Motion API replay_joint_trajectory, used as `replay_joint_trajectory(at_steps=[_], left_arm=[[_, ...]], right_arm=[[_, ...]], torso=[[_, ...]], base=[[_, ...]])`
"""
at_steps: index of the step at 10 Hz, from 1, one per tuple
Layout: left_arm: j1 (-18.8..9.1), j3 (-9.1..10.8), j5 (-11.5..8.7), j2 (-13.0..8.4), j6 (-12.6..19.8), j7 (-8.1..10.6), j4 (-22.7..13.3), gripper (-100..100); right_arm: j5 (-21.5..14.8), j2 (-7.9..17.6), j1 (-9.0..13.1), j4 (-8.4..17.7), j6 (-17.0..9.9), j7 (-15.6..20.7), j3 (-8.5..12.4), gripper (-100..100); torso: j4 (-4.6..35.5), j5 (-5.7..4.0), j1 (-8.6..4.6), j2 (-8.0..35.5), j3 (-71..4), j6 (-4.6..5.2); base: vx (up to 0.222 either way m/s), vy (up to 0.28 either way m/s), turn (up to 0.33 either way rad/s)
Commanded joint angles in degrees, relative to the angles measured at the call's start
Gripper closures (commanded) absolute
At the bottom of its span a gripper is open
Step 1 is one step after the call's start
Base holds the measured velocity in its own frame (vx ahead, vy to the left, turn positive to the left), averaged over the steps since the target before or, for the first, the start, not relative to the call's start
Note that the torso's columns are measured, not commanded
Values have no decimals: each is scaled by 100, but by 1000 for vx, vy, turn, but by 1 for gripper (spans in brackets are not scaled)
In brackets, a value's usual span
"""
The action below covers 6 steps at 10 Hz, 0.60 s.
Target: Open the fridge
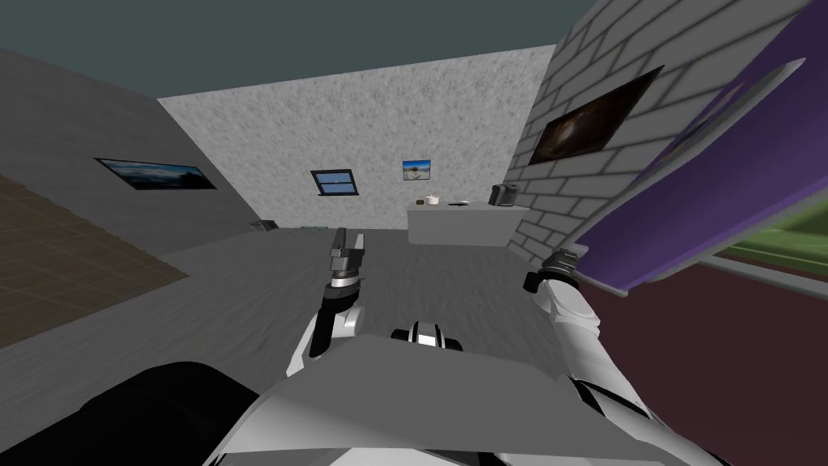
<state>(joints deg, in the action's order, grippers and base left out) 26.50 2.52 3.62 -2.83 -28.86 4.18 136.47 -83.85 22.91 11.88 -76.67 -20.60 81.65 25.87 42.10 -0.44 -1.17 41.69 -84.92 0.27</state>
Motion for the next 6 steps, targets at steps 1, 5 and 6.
replay_joint_trajectory(at_steps=[1, 5, 6], left_arm=[[1, 0, 0, 0, -1, 0, 1, 0], [0, 1, 0, -1, 0, 0, 0, 0], [0, 1, 0, -1, 0, 0, 0, 0]], right_arm=[[-134, 235, 11, 271, 1, -243, 379, 100], [496, 700, 500, 731, 352, 330, 376, -100], [603, 817, 608, 855, 417, 419, 396, -100]], torso=[[-7, 11, 17, -15, -13, 4], [57, 73, 84, 93, 52, 4], [42, 61, 96, 83, 47, -4]], base=[[73, 90, -8], [-19, 103, -21], [-21, 73, -7]])
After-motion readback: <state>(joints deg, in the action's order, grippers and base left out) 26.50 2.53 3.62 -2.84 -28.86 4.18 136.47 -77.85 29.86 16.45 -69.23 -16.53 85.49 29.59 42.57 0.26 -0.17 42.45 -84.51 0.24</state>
